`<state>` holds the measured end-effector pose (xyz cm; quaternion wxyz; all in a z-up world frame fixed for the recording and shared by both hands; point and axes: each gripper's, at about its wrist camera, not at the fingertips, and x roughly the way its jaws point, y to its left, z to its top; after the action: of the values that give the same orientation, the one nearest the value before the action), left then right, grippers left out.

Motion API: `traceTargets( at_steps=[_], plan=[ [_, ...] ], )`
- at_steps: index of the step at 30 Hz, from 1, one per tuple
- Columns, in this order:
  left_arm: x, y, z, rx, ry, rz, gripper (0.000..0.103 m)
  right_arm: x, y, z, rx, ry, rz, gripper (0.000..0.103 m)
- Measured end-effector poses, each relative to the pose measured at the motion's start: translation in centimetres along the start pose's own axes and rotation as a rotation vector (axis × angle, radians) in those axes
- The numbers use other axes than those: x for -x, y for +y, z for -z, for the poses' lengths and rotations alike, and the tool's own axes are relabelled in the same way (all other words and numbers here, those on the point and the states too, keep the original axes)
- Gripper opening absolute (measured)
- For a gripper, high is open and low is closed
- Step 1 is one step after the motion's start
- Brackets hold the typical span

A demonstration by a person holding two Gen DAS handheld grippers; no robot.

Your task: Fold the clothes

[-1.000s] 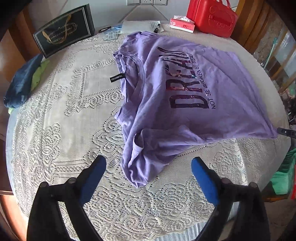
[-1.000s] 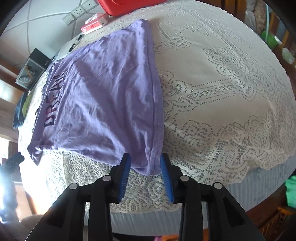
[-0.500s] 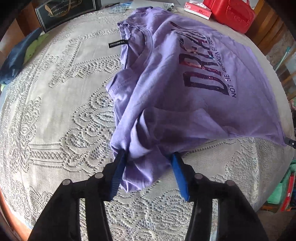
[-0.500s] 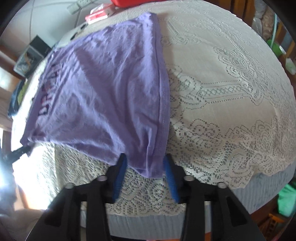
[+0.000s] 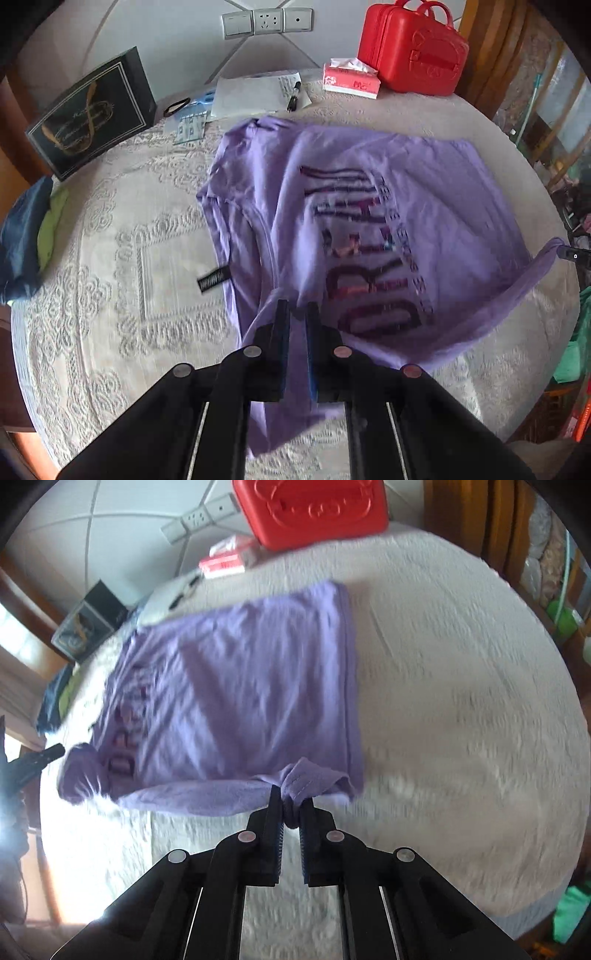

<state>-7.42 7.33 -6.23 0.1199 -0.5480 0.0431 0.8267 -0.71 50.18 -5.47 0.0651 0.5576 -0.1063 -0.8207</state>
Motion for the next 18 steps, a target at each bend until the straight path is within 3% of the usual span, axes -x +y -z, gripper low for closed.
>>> traceTargets(
  at_steps=[2,4,6,7,8,13,16,18],
  plan=[
    [-1.9,0.9,-1.9,0.037,0.032,0.030,0.009,-0.7,-0.5,-2.4,-0.017,-0.019,0.005,0.012],
    [-2.7,1.4,-2.4,0.059,0.060,0.026,0.010,-1.0,-1.0,-3.7,-0.043,-0.042,0.024,0.027],
    [-2.4,1.7,-1.9,0.069,0.064,0.040,0.032,-0.7,-1.1,-4.4,-0.069,-0.070,0.045,0.044],
    [-2.2,1.9,-1.2,0.071,0.061,0.035,0.057,-0.7,-0.9,-4.2,-0.074,-0.085,0.043,0.048],
    [-2.1,2.1,-0.3,0.076,0.062,0.030,0.073,-0.4,-1.2,-4.0,-0.080,-0.095,0.041,0.051],
    [-3.0,3.6,2.7,0.133,0.082,-0.004,0.075,-0.8,-2.4,-2.0,-0.107,-0.056,0.011,0.051],
    [-4.5,3.9,2.9,0.144,0.092,-0.011,0.067,-2.1,-2.6,-1.4,-0.116,-0.015,-0.010,0.033],
    [-5.7,4.0,2.8,0.147,0.100,-0.013,0.066,-3.0,-2.3,-1.3,-0.115,-0.004,-0.015,0.031]
  ],
)
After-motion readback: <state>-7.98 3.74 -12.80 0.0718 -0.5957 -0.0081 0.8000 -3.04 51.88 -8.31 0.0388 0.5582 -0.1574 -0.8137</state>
